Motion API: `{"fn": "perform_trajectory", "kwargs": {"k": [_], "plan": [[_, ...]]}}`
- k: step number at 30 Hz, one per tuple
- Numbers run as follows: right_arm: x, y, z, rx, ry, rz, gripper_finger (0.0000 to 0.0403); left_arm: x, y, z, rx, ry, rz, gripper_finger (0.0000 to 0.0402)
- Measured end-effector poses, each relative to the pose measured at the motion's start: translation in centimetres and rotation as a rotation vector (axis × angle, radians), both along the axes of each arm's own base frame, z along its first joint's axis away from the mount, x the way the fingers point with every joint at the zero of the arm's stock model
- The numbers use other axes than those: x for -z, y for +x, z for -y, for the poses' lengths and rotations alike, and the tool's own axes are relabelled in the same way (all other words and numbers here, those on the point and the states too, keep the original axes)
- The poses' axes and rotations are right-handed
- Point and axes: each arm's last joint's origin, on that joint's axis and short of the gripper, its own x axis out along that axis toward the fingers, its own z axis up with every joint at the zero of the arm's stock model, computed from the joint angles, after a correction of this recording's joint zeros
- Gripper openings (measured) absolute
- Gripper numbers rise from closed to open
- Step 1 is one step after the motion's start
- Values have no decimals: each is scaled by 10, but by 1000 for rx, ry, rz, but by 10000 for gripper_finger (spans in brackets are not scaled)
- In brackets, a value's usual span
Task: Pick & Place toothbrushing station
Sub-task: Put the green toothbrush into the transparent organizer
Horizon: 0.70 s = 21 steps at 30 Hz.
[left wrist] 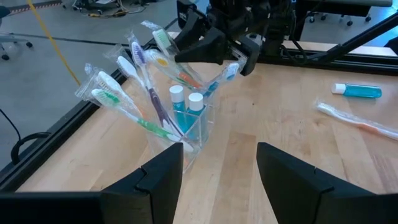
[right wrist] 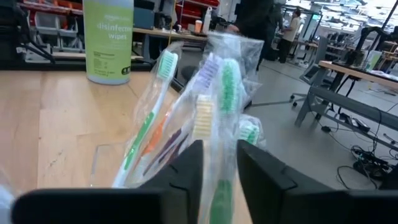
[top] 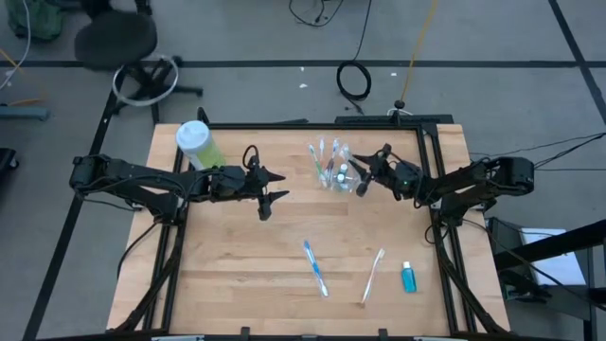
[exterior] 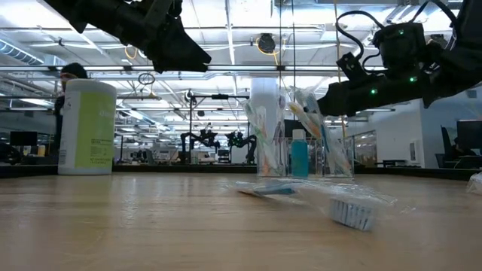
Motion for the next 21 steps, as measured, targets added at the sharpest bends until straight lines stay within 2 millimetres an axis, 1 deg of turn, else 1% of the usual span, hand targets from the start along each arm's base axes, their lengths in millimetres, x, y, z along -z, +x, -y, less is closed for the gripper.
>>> {"fn": "perform_trajectory", "kwargs": {"k": [5,9,13,17,21], "plan": [[2,0,-1,-1,7,-17,39,0,0,0,0,0,-1,212],[1,0,-3,15,15,-7,6,0,0,0,0,-1,-1,212],[0,0,-7,90,7,-1,8,0,0,0,0,-1,-5,212],[1,1,-11,94,29,2,3,0,0,0,0,-1,-5,212],[7,1,-13,91,79,-42,3,0,0,0,-1,-4,-4,212]]}}
